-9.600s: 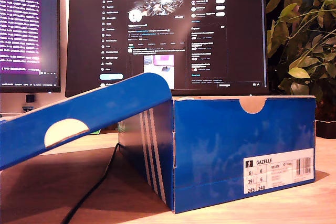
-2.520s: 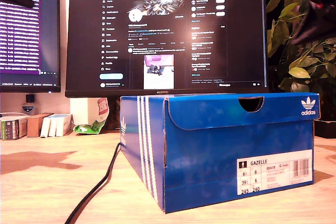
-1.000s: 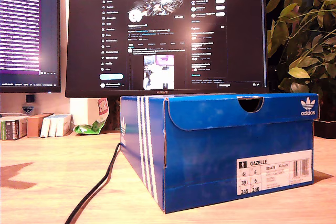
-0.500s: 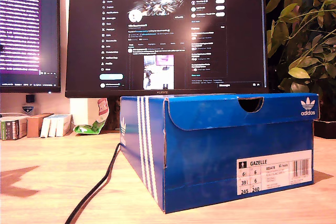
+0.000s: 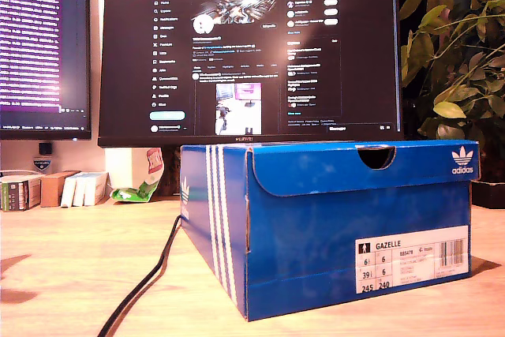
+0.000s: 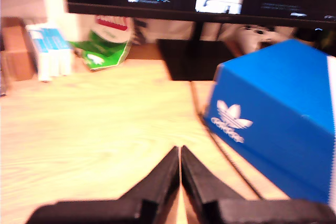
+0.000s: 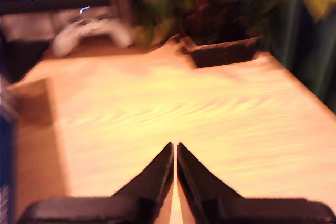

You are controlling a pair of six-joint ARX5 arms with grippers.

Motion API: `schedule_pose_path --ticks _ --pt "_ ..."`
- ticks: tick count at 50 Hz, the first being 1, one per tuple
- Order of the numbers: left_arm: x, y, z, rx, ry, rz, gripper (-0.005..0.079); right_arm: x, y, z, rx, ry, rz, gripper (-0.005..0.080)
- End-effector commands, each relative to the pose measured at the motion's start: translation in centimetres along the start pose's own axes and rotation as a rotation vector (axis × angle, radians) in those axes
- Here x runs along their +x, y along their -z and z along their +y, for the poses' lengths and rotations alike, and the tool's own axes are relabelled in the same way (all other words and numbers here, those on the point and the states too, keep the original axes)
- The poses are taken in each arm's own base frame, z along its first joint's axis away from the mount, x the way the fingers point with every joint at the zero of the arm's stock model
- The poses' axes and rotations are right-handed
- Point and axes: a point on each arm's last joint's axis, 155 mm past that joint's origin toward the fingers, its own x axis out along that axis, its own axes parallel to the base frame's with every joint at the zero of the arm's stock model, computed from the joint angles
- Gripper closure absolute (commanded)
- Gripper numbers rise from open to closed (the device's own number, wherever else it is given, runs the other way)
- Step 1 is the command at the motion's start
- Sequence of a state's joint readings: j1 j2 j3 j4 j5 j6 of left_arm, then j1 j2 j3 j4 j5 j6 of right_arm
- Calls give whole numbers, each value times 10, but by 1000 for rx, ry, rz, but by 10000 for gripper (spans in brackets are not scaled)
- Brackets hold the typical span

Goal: Close the blue shoebox by pushing the lid with your left arm and holding the box in place with your right arm

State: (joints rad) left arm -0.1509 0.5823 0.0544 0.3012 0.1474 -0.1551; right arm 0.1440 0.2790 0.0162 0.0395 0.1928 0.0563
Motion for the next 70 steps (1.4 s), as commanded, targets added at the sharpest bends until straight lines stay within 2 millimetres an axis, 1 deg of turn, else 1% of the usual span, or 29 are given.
schedule_pose_path --ticks 1,5,8,13,24,35,45,59,70 --pt "-1 12 2 -4 -2 4 754 0 -3 0 -8 -1 -23 752" --pt "-2 17 2 -1 0 -5 754 -1 -6 0 -16 -4 -34 752" --pt "-2 19 3 -2 -1 -4 754 -1 -5 5 -24 -31 -33 752" --pt "-2 17 4 3 -5 -12 754 -1 -4 9 -27 -50 -27 752" --pt "-2 21 5 -6 -8 4 754 -1 13 7 -28 -44 40 752" --pt "-2 28 5 -19 -9 30 754 -1 25 6 -39 -43 86 752" --pt "-3 44 8 -29 -20 96 754 -3 42 5 -50 -40 153 752" --pt "-9 72 10 -45 -35 207 754 -4 42 5 -50 -40 155 752" --pt "-14 65 9 -41 -33 177 754 -4 42 5 -50 -39 152 752"
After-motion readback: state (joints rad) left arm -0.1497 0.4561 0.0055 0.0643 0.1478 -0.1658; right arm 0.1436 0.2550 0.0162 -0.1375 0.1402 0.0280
